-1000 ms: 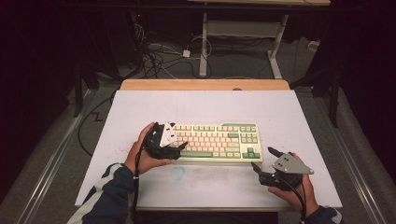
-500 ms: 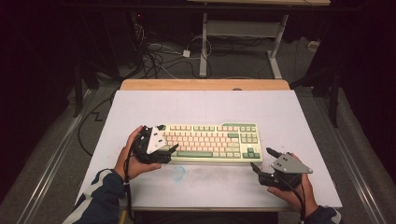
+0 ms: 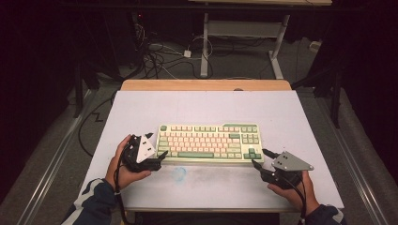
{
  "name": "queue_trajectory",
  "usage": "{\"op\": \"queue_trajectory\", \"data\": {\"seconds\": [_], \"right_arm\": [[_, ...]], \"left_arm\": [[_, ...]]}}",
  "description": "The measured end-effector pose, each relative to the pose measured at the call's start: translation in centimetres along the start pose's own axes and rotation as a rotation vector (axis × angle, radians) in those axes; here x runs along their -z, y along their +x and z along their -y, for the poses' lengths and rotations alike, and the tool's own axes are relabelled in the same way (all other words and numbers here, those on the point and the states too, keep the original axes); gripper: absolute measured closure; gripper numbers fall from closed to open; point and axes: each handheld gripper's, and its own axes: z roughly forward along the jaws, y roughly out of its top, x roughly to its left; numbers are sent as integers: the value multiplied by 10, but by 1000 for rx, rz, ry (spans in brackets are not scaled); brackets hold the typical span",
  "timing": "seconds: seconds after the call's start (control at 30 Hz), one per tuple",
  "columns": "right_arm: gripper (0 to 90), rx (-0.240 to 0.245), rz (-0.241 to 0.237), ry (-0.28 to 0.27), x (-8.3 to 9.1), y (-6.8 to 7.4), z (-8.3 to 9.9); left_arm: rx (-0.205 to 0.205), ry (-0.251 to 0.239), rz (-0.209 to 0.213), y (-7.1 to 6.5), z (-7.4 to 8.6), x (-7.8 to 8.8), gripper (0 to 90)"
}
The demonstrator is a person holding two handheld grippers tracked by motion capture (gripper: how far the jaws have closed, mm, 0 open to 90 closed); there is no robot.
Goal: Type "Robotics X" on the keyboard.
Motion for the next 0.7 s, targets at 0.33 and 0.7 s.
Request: {"op": "queue_trajectory", "data": {"seconds": [0.33, 0.7], "right_arm": [[900, 16, -89, 49, -23, -4, -19], [900, 44, -147, 76, -74, -2, -58]], "left_arm": [[7, 50, -22, 2, 18, 13, 192], [24, 81, -29, 3, 25, 19, 192]]}}
